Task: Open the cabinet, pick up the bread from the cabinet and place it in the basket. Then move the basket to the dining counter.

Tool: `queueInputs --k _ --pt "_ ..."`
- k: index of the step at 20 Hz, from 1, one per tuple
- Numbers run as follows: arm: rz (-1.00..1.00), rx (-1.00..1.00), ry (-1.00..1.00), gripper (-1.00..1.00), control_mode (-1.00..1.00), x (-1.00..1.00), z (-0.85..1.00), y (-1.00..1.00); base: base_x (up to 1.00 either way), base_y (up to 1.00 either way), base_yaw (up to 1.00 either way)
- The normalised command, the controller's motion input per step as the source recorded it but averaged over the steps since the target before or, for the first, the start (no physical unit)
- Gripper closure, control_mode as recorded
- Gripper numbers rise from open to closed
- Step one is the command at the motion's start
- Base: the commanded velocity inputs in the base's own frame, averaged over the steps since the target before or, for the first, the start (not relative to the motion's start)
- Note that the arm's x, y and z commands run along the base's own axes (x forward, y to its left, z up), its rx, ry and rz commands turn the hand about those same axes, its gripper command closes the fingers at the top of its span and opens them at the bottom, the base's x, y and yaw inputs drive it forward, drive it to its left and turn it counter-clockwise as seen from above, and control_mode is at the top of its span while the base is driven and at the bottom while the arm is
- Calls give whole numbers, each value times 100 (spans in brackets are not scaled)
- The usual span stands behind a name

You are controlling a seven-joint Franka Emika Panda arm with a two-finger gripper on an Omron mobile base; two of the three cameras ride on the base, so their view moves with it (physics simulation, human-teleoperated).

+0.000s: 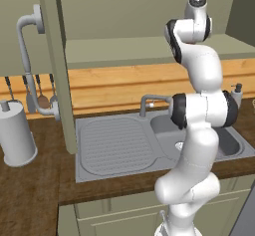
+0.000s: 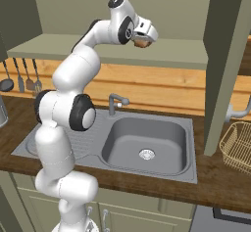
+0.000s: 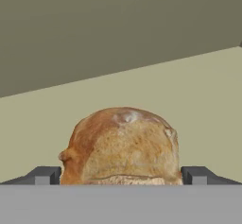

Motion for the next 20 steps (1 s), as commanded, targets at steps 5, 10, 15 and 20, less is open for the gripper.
queueInputs --k 5,10,15,20 --pt "0 0 7 -100 -100 26 -28 -21 0 0 0" --pt "0 0 0 -100 -100 16 -24 -10 0 0 0" --pt "0 4 1 100 -100 0 -20 0 0 0 0" --pt "1 0 -4 100 -100 -3 -31 4 0 0 0"
